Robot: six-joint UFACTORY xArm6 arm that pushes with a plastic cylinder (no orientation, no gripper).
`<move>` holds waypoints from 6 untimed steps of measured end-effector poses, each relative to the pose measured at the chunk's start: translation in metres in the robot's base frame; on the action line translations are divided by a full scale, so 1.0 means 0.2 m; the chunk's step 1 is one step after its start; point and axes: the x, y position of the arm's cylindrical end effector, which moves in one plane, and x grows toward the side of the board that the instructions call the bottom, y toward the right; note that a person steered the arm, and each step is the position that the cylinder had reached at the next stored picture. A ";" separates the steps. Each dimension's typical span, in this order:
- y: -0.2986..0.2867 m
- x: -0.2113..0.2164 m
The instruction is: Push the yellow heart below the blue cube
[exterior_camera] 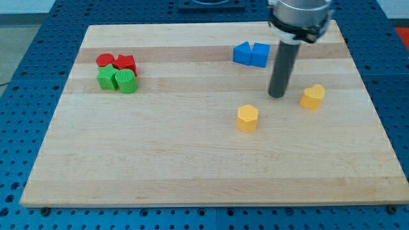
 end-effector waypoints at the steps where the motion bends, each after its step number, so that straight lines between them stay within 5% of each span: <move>1: -0.02 0.13; 3: 0.44 0.49; 4: 0.58 0.38; 6: 0.17 -0.14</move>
